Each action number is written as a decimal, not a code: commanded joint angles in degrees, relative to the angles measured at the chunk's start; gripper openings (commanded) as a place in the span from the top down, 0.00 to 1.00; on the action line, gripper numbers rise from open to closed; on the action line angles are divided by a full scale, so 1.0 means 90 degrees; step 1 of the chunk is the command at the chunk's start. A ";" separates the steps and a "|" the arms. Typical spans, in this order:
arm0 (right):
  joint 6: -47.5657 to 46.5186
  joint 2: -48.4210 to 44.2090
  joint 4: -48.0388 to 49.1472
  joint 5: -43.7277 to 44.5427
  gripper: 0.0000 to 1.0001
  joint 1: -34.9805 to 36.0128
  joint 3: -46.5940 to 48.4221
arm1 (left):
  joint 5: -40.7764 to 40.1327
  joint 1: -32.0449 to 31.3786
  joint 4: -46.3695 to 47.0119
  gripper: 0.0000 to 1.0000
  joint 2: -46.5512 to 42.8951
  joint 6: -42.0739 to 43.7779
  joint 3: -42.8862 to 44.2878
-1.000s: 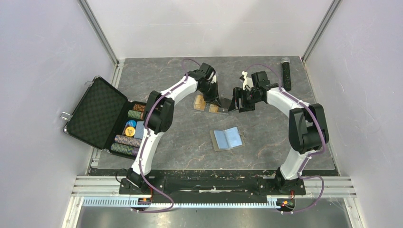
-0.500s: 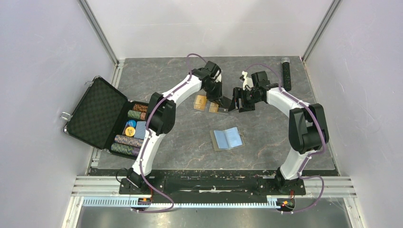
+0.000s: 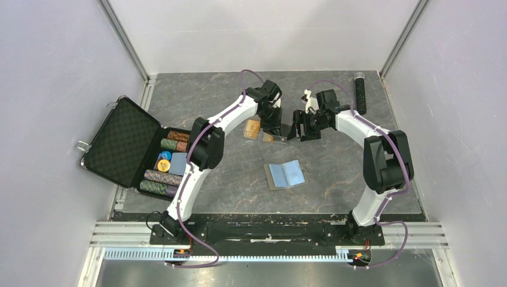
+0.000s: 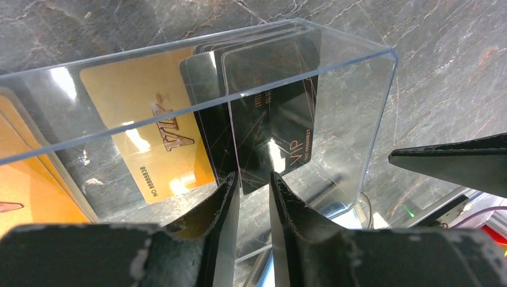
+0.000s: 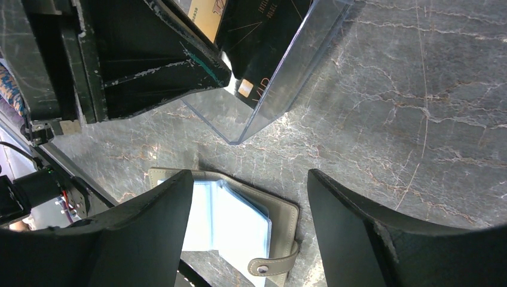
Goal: Put the credit cards into the card holder
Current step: Pick up the credit card from the storage box, then insert the credit card into the card holder.
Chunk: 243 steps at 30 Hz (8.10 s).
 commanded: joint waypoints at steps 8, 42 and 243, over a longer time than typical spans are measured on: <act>-0.0133 -0.0010 -0.0005 -0.0134 0.27 0.0009 0.0064 | -0.0271 -0.0061 -0.0237 0.55 0.0047 0.0618 0.0380; -0.0200 0.0010 -0.0040 -0.0143 0.27 0.0003 -0.0047 | -0.0364 -0.0188 -0.0223 0.98 0.0107 0.0602 0.0851; 0.1123 -0.2105 0.2042 -0.1460 1.00 0.0299 -0.3190 | 0.0411 -0.0956 0.4114 0.55 -0.4735 -0.1186 -0.6756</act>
